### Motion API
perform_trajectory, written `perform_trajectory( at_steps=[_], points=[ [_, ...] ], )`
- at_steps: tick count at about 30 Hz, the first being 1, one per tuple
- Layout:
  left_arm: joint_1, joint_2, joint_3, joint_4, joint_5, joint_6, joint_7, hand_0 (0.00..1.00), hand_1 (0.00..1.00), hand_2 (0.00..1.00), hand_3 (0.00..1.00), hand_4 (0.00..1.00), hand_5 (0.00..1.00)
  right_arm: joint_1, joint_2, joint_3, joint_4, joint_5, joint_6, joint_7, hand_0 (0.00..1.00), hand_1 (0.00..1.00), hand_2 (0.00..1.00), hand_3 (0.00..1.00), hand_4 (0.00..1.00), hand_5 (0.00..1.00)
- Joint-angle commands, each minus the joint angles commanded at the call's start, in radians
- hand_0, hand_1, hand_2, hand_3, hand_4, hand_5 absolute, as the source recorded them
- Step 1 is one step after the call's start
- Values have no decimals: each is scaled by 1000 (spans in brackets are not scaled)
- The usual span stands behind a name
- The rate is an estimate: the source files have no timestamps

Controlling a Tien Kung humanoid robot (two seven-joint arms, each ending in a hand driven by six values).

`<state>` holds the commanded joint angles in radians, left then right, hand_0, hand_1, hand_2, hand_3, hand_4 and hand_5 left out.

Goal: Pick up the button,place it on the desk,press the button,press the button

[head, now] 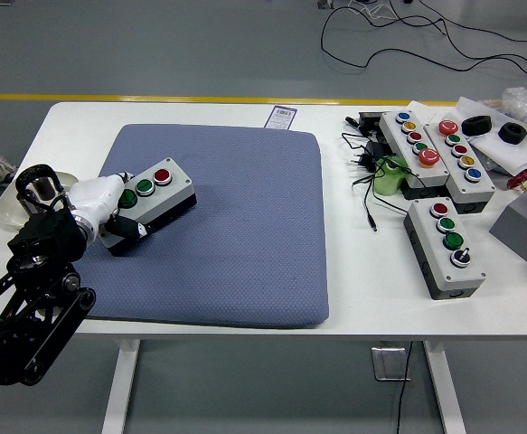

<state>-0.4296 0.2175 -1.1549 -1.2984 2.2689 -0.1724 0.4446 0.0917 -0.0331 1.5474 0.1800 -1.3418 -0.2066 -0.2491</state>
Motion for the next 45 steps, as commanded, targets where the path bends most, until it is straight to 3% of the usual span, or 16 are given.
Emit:
perform_trajectory(
  at_steps=[8, 12, 17, 22, 29, 36, 37, 42, 43, 45],
  points=[
    [-29, 85, 99, -9, 0, 68, -159, 181, 167, 188, 267, 213, 2, -1, 0, 1, 0, -5, 0, -2, 677, 673, 729, 619, 481, 316],
    [-56, 133, 178, -18, 0, 98, -266, 181, 167, 188, 267, 213, 2, -1, 1, 2, 0, -9, 0, -5, 677, 673, 729, 619, 481, 316],
    [-96, 176, 258, -27, 0, 96, -378, 181, 163, 185, 261, 189, 2, 0, 1, 1, 0, -11, 0, -6, 676, 673, 728, 619, 481, 317],
    [-146, 200, 333, -10, 0, 88, -481, 210, 169, 192, 270, 203, 2, -1, 2, 1, 0, -16, 0, -8, 675, 672, 728, 619, 480, 317],
    [-194, 201, 396, 30, 0, 26, -509, 242, 176, 197, 273, 213, 2, -1, 2, 1, 0, -22, -1, -9, 675, 672, 727, 618, 479, 317],
    [-191, 184, 366, 33, 0, -30, -481, 273, 194, 213, 289, 236, 2, -1, 1, 1, 0, -24, 0, -8, 675, 672, 727, 618, 479, 316],
    [-190, 183, 362, 31, 0, -36, -479, 327, 316, 333, 464, 311, 2, -1, 1, 1, 0, -24, 0, -8, 675, 672, 728, 618, 479, 316],
    [-184, 182, 351, 15, 0, -89, -475, 327, 316, 333, 464, 311, 2, -1, 1, 1, 0, -28, 0, -9, 675, 672, 728, 618, 479, 316],
    [-183, 183, 351, 13, 0, -98, -477, 407, 416, 441, 684, 404, 2, -1, 1, 1, 0, -28, 0, -9, 675, 670, 725, 618, 479, 317],
    [-183, 184, 351, 12, 0, -112, -481, 407, 416, 441, 684, 404, 2, -1, 1, 1, 0, -28, 0, -9, 675, 670, 725, 618, 479, 317]
  ],
)
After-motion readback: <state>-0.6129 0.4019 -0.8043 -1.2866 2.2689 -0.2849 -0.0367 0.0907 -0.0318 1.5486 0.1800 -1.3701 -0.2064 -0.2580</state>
